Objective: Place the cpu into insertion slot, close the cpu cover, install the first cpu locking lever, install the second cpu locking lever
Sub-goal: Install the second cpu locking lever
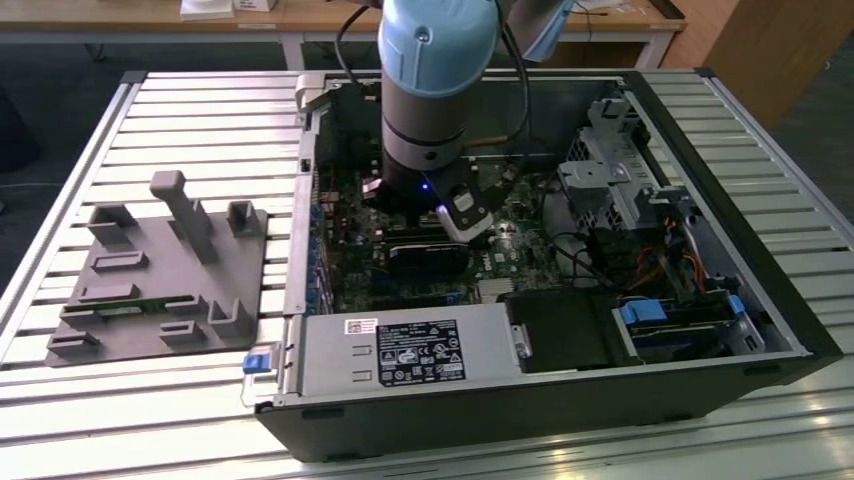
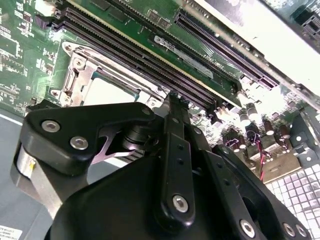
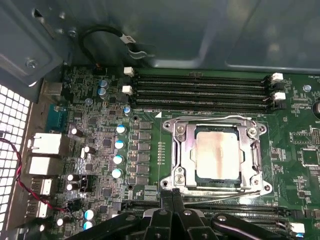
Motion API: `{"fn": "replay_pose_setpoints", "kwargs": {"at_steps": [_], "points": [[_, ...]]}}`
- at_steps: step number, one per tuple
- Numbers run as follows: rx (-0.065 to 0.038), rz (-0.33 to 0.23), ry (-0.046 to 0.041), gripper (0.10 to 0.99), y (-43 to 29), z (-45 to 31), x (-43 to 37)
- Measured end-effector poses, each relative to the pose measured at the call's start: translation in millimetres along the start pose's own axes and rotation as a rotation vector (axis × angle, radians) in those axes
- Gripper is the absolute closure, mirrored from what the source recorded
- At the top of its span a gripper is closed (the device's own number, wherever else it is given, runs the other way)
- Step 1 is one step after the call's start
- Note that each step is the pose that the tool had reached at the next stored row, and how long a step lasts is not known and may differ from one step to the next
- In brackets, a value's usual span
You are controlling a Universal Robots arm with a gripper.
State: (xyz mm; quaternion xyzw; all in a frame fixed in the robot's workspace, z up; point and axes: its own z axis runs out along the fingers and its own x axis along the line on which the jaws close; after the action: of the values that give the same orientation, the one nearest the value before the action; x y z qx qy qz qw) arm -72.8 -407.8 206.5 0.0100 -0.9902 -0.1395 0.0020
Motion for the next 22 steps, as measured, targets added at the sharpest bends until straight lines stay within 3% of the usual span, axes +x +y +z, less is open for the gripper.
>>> {"fn": "replay_pose_setpoints", "kwargs": {"at_steps": [9,13,19,22], "points": [[-0.033,0.002,-0.0014,0.980,-3.8,10.3,0.0],[-0.053,0.002,-0.0013,0.980,-5.0,14.0,0.0],[-0.094,0.002,-0.0028,0.980,-5.9,18.3,0.6],[-0.100,0.002,-0.0027,0.980,-6.0,18.3,1.6]]}}
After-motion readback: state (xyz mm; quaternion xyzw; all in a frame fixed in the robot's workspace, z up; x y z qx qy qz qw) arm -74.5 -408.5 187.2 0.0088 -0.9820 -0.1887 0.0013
